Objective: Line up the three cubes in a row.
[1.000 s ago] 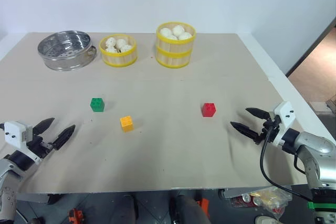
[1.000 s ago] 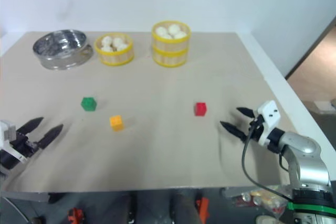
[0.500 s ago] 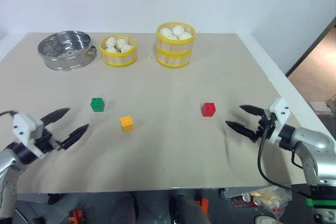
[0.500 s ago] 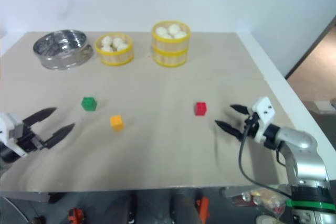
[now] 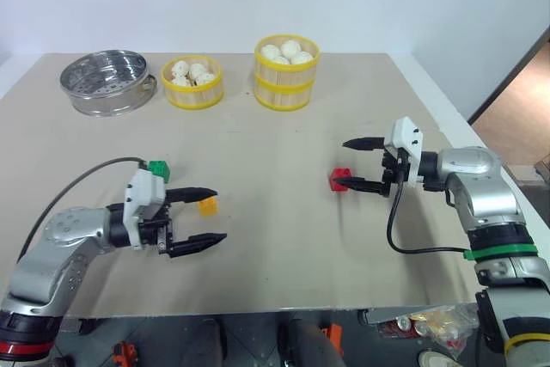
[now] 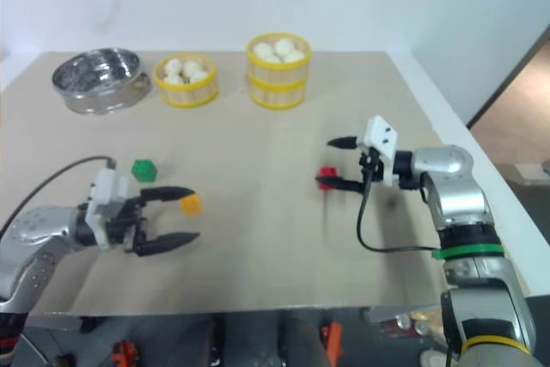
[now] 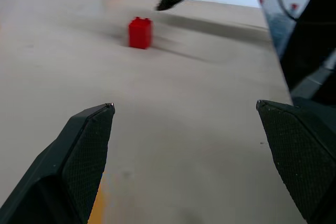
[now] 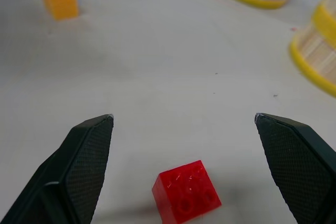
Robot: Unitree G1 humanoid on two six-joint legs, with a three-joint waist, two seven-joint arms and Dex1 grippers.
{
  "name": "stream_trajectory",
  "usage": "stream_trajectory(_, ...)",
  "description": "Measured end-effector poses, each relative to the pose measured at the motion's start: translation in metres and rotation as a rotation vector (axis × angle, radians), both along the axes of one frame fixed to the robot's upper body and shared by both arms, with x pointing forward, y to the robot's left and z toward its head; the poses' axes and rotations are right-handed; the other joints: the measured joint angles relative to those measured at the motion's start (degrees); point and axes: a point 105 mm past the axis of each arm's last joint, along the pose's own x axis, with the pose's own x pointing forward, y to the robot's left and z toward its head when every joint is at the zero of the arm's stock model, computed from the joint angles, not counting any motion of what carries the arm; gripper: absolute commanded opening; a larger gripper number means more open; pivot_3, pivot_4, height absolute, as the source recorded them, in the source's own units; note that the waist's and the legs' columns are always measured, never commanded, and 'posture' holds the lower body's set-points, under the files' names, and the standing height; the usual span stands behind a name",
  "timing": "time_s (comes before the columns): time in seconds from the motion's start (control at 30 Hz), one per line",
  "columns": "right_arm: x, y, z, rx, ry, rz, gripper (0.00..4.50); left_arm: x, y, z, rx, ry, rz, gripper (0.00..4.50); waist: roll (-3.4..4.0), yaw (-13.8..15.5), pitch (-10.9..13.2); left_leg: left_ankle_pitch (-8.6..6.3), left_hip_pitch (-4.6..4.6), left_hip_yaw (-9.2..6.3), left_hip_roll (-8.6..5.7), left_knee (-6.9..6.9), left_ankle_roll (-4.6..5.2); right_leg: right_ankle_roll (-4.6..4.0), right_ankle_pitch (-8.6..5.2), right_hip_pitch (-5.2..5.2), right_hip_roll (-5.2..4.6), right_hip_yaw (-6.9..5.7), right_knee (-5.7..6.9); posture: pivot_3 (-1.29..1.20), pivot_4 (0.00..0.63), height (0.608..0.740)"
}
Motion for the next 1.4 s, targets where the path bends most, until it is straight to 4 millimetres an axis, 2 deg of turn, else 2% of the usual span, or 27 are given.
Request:
stream_trajectory(0.27, 0.008, 0.001, -0.016, -0.058, 0.045, 0.055, 4.5, 0.003, -0.012, -0.007, 0.071, -0.052, -0.064, 4.49, 0.04, 0.0, 0.0, -0.07, 0.02, -0.01, 0.01, -0.01, 0.11, 0.06, -0.04, 0.0, 0.03, 0.01, 0.02, 0.0, 0.15, 0.74)
stream_trajectory(0.47, 0.011, -0.001, -0.029, -0.084, 0.072, 0.058, 4.5, 0.011, -0.016, -0.007, 0.065, -0.116, -0.029, 4.49, 0.05, 0.0, 0.0, -0.07, 0.03, 0.0, 0.01, 0.05, 0.11, 0.08, 0.04, 0.03, 0.03, 0.04, 0.03, 0.0, 0.15, 0.74)
stream_trajectory(0.5, 0.011, -0.001, -0.033, -0.085, 0.082, 0.058, 3.97, 0.012, -0.015, -0.006, 0.068, -0.121, -0.021, 4.5, 0.05, 0.0, 0.0, -0.07, 0.04, 0.0, 0.01, 0.05, 0.11, 0.09, 0.05, 0.03, 0.03, 0.06, 0.04, 0.0, 0.15, 0.74)
stream_trajectory(0.6, 0.012, -0.002, -0.039, -0.098, 0.098, 0.051, 3.09, 0.013, -0.018, -0.005, 0.048, -0.134, -0.013, 4.5, 0.07, 0.0, 0.0, -0.06, 0.04, 0.02, 0.0, 0.05, 0.11, 0.1, 0.05, 0.03, 0.01, 0.07, 0.04, 0.0, 0.15, 0.74)
stream_trajectory(0.77, 0.017, -0.004, -0.041, -0.125, 0.096, 0.041, 1.34, 0.015, -0.018, -0.005, 0.035, -0.134, 0.008, 4.5, 0.07, -0.1, 0.0, -0.06, 0.08, 0.04, 0.01, 0.06, 0.11, 0.1, 0.06, 0.05, 0.03, 0.11, 0.05, 0.0, 0.15, 0.74)
stream_trajectory(1.03, 0.018, -0.004, -0.039, -0.143, 0.096, 0.052, 1.27, 0.012, -0.017, -0.01, 0.033, -0.119, 0.024, 4.5, 0.08, -0.1, 0.0, -0.06, 0.08, 0.04, 0.01, 0.08, 0.11, 0.11, 0.09, 0.06, 0.03, 0.13, 0.06, 0.0, 0.15, 0.74)
stream_trajectory(1.1, 0.016, 0.005, -0.037, -0.138, 0.123, 0.097, 1.27, 0.01, -0.016, -0.012, 0.028, -0.105, 0.032, 4.5, 0.1, -0.2, 0.1, -0.06, 0.09, 0.08, 0.03, 0.07, 0.11, 0.1, 0.1, 0.04, 0.06, 0.18, 0.09, 0.0, 0.15, 0.74)
stream_trajectory(1.2, 0.011, 0.033, -0.02, -0.113, 0.112, 0.206, 1.27, 0.009, -0.011, -0.01, 0.017, -0.097, 0.043, 4.5, 0.12, -0.4, 0.1, -0.06, 0.11, 0.02, 0.09, 0.07, 0.11, 0.06, 0.07, 0.01, 0.13, 0.13, 0.19, 0.0, 0.15, 0.74)
stream_trajectory(1.3, 0.004, 0.051, -0.01, -0.116, 0.11, 0.279, 1.27, 0.007, -0.003, -0.01, 0.048, -0.096, 0.053, 4.5, 0.12, -0.3, 0.1, -0.06, 0.14, 0.0, 0.1, 0.07, 0.11, -0.02, 0.02, 0.01, 0.13, 0.09, 0.25, 0.0, 0.15, 0.74)
stream_trajectory(1.4, 0.0, 0.071, -0.016, -0.122, 0.124, 0.338, 1.27, 0.006, -0.001, -0.01, 0.053, -0.093, 0.047, 4.5, 0.13, -0.1, 0.1, -0.06, 0.15, 0.03, 0.1, 0.08, 0.1, -0.04, 0.02, 0.02, 0.12, 0.09, 0.25, 0.0, 0.15, 0.74)
